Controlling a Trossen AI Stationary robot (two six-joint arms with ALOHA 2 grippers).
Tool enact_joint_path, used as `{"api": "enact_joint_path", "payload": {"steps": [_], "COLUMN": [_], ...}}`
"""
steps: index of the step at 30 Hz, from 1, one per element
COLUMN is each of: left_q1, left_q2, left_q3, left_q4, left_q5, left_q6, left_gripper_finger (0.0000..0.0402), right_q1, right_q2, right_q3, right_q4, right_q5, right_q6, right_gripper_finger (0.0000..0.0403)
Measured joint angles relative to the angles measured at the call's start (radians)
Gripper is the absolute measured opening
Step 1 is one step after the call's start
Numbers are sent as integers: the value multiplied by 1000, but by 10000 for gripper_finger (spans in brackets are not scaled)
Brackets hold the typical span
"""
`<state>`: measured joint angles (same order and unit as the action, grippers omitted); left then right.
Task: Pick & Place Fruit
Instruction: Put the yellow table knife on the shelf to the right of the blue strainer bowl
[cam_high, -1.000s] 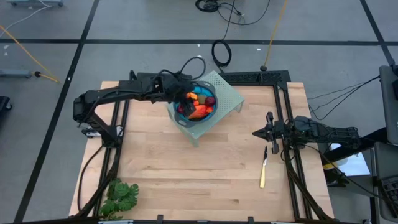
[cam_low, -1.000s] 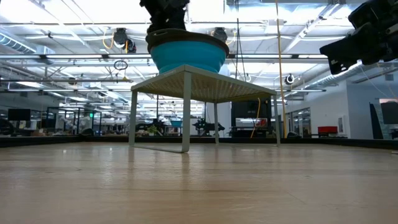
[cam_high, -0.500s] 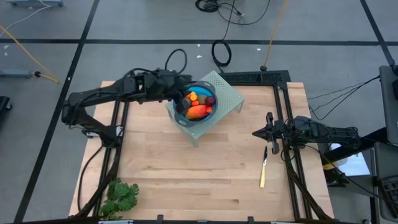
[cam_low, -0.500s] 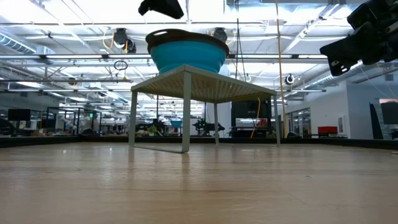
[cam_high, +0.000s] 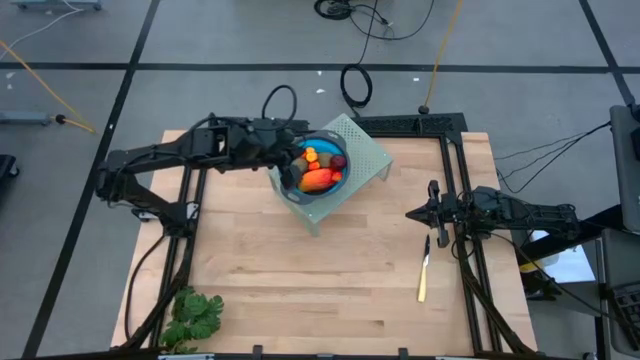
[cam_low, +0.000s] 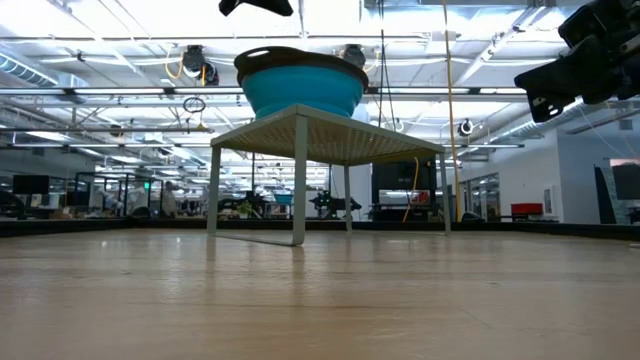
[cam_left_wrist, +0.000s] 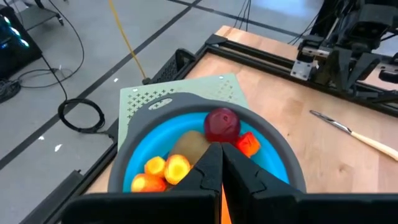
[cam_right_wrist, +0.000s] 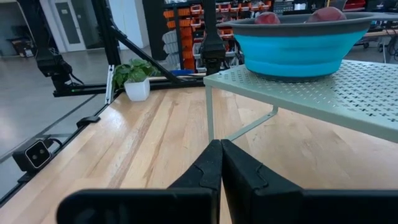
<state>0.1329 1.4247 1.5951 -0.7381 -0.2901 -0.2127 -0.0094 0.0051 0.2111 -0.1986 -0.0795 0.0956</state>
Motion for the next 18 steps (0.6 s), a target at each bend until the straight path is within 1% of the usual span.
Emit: {"api": "enact_joint_path", "payload": {"steps": [5,9,13,18], "left_q1": [-12,-35,-78,-151], "left_q2": [0,0,0,0], "left_q3": [0,0,0,0], "left_q4": [-4,-46,-78,-74], "left_q5": [0,1,2,-3], "left_q6": [-3,-10,-40,-65], "left_gripper_finger": [4,4,1,1], "right_q1": [0,0,0,0], "right_q2": [0,0,0,0], "right_q3": [0,0,0,0], "right_q4": [0,0,0,0], "right_q5": [0,0,-3,-3], "right_q6": [-1,-2,2,66], "right_gripper_finger": [4,4,4,4]}}
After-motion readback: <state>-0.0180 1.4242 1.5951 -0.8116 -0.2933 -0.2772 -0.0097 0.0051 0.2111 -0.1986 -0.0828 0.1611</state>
